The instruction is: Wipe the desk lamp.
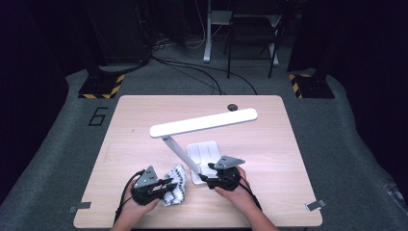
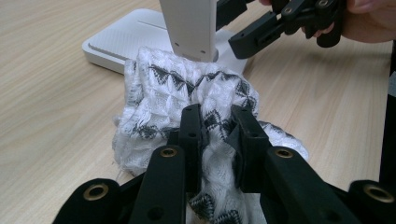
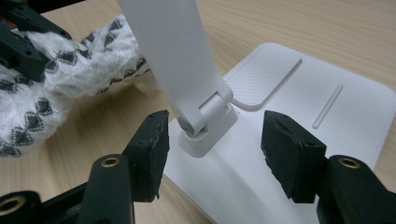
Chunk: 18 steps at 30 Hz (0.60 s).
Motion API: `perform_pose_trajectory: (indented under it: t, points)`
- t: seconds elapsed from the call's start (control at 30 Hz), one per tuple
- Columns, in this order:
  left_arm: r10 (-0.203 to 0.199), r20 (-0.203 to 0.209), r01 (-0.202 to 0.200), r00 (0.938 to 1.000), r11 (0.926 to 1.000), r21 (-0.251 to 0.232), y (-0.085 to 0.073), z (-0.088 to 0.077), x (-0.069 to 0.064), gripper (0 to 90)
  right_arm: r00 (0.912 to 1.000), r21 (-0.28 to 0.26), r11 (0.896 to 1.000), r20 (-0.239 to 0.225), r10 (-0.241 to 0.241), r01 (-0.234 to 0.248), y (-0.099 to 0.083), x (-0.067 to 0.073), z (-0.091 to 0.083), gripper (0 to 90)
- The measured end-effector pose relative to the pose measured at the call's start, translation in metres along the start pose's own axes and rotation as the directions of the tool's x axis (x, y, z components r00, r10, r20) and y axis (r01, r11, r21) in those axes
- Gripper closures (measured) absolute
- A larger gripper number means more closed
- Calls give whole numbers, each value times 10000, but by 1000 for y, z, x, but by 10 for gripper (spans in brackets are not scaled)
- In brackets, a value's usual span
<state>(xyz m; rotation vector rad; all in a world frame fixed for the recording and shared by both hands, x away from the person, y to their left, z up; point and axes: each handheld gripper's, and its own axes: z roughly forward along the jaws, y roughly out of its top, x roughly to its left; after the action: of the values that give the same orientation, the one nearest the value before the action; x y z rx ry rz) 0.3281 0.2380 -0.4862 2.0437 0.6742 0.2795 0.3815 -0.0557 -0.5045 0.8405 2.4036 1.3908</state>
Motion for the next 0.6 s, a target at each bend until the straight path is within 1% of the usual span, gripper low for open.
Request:
perform_pose_trajectory:
  t: [0.03, 0.07, 0.13, 0.17, 0.2, 0.23, 0.27, 0.3, 0.37, 0.4, 0.43, 0.47, 0.5, 0.53, 0.57, 0.6]
  points:
    - [0, 0, 0, 10000, 10000, 0, 0, 0, 0, 760, 10000, 0, 10000, 0, 0, 0, 0, 0, 0, 418]
    - [-20, -58, 20, 10000, 10000, -10, 0, -1, 1, 760, 10000, 156, 9999, -24, 34, -34, 0, 1, 4, 419]
    - [17, -54, -17, 10000, 10000, -4, 0, -2, 2, 760, 10000, 181, 9998, -39, -15, 16, 1, 1, 7, 418]
    - [-192, -47, 192, 9998, 9998, -99, -1, -2, 1, 760, 9999, 229, 9997, -6, -109, 109, 2, 1, 10, 418]
    - [-62, -108, 61, 9999, 9999, -100, 0, -4, 4, 760, 9999, 305, 9995, -120, -79, 83, 3, 2, 11, 416]
    - [-62, -108, 61, 9999, 9999, -100, 0, -4, 4, 760, 9997, 306, 9993, -159, -191, 196, 4, 2, 13, 415]
    - [-166, -126, 164, 9998, 9997, -176, 0, -5, 4, 759, 9997, 322, 9993, -160, -203, 208, 5, 3, 15, 411]
    - [-166, -126, 164, 9998, 9997, -176, 0, -5, 4, 760, 9997, 322, 9993, -160, -203, 208, 5, 3, 15, 411]
    - [-141, -145, 138, 9998, 9997, -207, 0, -7, 5, 760, 9991, 301, 9990, -298, -316, 325, 7, 3, 20, 400]
    - [-246, -163, 241, 9996, 9993, -287, -1, -7, 5, 759, 9988, 245, 9990, -333, -358, 366, 7, 3, 22, 397]
    - [-246, -163, 241, 9996, 9993, -287, -1, -7, 5, 759, 9988, 245, 9990, -333, -358, 366, 7, 3, 22, 397]
    - [-152, -177, 147, 9997, 9995, -278, 0, -9, 6, 759, 9989, 316, 9989, -351, -322, 333, 7, 3, 23, 394]
    - [-176, -247, 167, 9995, 9992, -362, -1, -8, 6, 760, 9987, 361, 9986, -366, -364, 378, 7, 3, 26, 390]
    - [-340, -158, 334, 9993, 9988, -348, -1, -9, 6, 759, 9988, 348, 9987, -328, -363, 375, 6, 3, 28, 386]
    - [-340, -158, 334, 9993, 9988, -348, -1, -9, 6, 759, 9988, 348, 9987, -328, -363, 375, 6, 3, 28, 386]
    - [-215, -207, 208, 9996, 9991, -356, 0, -10, 7, 759, 9985, 306, 9987, -383, -384, 396, 7, 1, 31, 385]
